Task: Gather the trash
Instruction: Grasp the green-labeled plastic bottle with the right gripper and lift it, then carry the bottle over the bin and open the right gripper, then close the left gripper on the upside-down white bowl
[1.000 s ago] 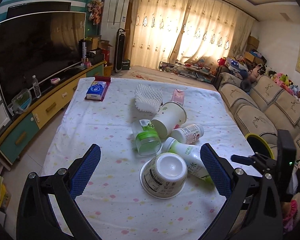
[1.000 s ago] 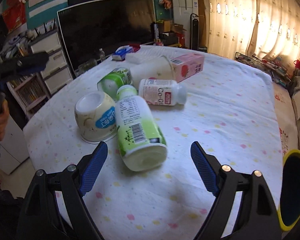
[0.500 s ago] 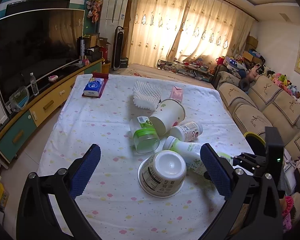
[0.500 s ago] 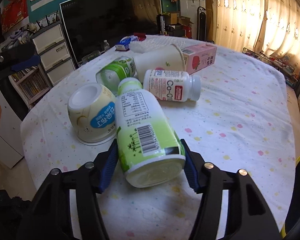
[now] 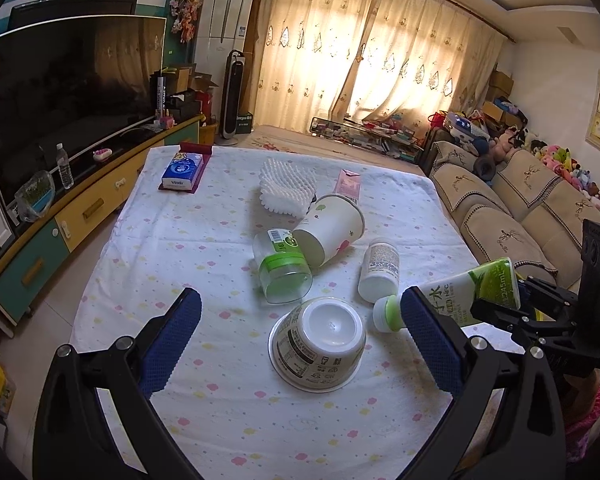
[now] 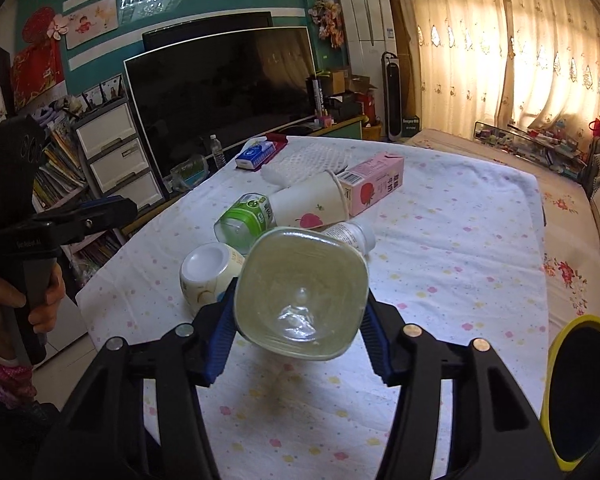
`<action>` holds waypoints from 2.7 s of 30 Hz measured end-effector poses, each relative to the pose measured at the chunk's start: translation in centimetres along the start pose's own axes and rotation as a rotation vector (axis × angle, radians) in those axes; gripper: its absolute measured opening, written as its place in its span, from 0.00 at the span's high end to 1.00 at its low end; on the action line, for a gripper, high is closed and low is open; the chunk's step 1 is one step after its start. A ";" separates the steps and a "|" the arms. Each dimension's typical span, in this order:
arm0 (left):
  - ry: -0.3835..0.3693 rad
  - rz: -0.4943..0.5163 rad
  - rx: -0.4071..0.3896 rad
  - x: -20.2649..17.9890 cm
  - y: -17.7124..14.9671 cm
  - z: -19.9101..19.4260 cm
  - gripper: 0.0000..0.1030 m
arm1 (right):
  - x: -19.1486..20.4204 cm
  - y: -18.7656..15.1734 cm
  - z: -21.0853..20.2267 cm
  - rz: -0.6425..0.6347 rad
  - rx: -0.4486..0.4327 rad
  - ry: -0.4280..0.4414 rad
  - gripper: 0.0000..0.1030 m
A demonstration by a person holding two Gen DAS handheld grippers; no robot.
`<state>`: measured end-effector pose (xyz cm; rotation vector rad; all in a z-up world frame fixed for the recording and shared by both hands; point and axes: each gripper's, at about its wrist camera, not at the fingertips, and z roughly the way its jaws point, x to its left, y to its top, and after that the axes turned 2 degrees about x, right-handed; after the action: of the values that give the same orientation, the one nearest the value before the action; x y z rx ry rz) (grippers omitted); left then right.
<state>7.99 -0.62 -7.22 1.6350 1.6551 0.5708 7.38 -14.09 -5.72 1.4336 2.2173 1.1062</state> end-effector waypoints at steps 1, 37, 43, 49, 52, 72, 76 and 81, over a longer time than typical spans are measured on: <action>-0.001 0.000 0.001 0.0 0.0 0.0 0.05 | -0.1 0.0 -0.2 0.008 -0.001 -0.003 0.49; -0.025 0.032 0.038 -1.2 -0.1 1.7 0.05 | -13.9 0.2 -12.0 0.275 -0.223 -0.449 0.51; -0.029 0.054 0.064 -2.2 -0.3 2.8 0.05 | -23.7 -5.4 -10.1 0.475 -0.096 -0.647 0.51; -0.030 0.072 0.089 -3.0 -0.4 4.0 0.05 | -29.4 -10.8 -5.6 0.597 0.063 -0.711 0.51; -0.031 0.074 0.106 -3.2 -0.5 4.7 0.05 | -30.4 -12.7 -4.0 0.632 0.117 -0.713 0.51; -0.011 0.107 0.215 -3.1 -2.1 9.3 0.05 | -26.9 -11.6 -5.7 0.611 0.061 -0.671 0.37; -0.003 0.112 0.232 -3.1 -2.1 10.7 0.05 | -26.1 -11.0 -6.1 0.596 0.050 -0.658 0.36; 0.023 0.133 0.248 -3.0 -2.3 11.9 0.05 | -25.5 -10.6 -6.0 0.589 0.048 -0.643 0.36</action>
<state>15.17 -5.87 -15.94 1.9355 1.6968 0.4653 8.92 -41.19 -13.67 2.1595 1.4177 0.5843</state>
